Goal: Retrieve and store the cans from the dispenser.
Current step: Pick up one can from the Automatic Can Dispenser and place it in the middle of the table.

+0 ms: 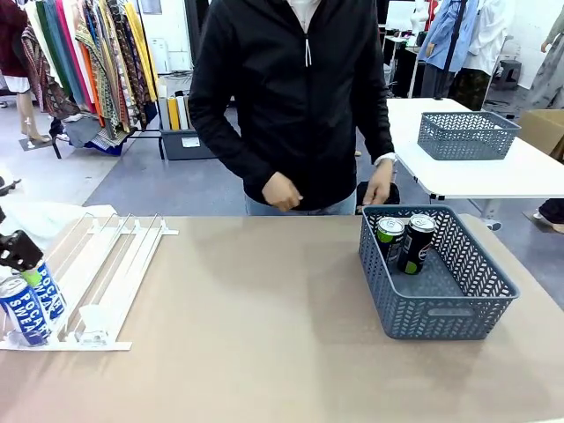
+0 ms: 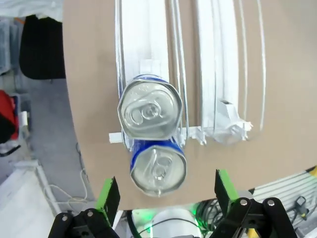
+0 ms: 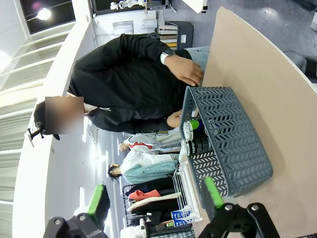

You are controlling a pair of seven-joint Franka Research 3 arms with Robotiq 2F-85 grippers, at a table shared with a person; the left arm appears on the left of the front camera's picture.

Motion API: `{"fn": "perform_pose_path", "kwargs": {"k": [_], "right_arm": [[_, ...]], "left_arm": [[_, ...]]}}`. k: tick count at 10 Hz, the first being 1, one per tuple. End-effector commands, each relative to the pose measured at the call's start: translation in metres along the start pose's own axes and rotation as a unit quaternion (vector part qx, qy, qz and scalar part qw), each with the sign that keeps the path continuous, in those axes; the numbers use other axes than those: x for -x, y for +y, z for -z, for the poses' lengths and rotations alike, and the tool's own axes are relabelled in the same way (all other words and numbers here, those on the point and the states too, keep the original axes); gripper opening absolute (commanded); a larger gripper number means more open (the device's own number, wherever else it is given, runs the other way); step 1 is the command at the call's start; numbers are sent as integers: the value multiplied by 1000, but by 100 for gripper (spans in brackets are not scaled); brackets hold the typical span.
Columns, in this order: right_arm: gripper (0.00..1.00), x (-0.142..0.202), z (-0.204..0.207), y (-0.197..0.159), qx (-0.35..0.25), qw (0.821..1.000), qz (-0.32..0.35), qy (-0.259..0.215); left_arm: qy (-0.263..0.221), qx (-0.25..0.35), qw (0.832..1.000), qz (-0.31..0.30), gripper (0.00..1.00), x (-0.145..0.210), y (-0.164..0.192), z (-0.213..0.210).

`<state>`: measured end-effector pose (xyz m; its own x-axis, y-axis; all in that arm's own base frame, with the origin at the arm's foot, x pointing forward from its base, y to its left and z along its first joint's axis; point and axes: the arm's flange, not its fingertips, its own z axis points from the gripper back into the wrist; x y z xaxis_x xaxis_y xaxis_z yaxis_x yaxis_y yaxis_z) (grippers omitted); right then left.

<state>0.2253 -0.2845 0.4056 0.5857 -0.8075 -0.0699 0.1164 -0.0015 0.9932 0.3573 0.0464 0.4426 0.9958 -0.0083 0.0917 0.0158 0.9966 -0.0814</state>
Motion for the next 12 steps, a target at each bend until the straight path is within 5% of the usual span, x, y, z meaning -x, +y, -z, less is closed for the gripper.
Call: {"fn": "perform_pose_path", "kwargs": {"k": [1, 10, 11, 12], "right_arm": [[100, 2, -1, 4, -1, 1000, 1, 2], [100, 2, -1, 4, -1, 1000, 1, 2], [100, 2, -1, 4, -1, 1000, 1, 2], [100, 2, -1, 4, -1, 1000, 1, 2]], "left_arm": [[1, -37, 999, -26, 100, 13, 1, 29], [28, -45, 998, -38, 100, 12, 6, 59], [22, -48, 998, -33, 40, 12, 5, 60], [26, -44, 998, -30, 0, 13, 6, 59]]}}
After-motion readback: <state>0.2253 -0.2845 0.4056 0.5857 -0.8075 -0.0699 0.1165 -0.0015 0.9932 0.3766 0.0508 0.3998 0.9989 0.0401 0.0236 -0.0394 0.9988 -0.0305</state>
